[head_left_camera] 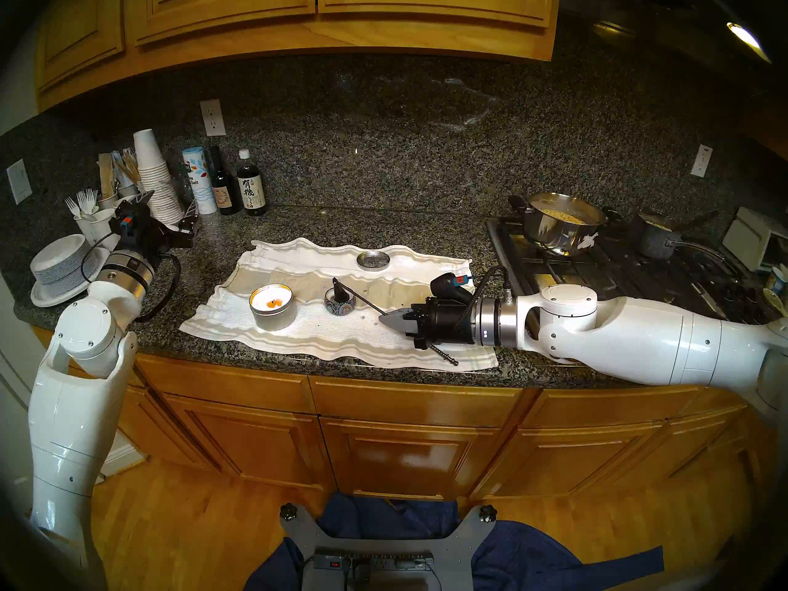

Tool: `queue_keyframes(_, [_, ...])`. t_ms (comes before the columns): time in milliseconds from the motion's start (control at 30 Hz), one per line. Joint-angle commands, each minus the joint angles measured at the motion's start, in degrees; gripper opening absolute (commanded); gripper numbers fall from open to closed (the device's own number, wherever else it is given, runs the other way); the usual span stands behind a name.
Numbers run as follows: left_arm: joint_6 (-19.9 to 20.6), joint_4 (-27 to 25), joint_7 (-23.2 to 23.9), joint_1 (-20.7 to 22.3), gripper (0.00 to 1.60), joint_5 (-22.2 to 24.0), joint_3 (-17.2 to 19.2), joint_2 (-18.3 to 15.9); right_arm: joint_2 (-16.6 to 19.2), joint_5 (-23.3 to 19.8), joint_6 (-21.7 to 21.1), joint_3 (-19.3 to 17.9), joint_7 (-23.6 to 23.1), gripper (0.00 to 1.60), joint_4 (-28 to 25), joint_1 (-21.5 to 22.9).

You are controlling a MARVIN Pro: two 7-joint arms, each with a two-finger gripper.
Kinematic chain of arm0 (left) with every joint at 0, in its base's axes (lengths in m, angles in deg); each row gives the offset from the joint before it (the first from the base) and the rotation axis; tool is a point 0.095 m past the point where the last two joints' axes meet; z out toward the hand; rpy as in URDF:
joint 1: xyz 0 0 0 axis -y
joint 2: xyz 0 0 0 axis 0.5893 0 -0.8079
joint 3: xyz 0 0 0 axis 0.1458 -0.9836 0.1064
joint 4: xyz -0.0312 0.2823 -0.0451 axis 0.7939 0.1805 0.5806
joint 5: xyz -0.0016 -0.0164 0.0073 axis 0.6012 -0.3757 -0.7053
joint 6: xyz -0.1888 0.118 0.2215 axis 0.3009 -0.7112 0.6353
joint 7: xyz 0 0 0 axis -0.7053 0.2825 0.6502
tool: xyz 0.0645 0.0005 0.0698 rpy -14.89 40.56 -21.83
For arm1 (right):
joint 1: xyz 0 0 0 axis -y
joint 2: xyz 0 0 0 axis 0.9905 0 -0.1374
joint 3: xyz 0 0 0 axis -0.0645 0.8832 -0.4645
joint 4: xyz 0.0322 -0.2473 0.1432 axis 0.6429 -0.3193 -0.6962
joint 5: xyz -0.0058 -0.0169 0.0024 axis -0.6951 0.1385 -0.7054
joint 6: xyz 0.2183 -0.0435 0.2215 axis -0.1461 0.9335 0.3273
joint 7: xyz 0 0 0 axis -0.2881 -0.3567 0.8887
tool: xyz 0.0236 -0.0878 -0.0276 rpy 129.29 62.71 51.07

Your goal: Put out candle flame

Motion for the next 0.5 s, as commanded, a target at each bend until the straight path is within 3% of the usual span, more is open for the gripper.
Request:
queue_keyframes(0, [-1.0,-1.4,0.0,1.3,1.6,-0.1,0.7,-0.7,0.3,0.0,0.7,-1.6,0.1,0.0,-0.8,1.7])
queue_keyframes(467, [-1.0,-1.4,-0.2,1.2,1.6,0.0,0.6,-0.9,1.1,-0.3,1.0,-2.5,0.2,0.0,-1.9,2.6])
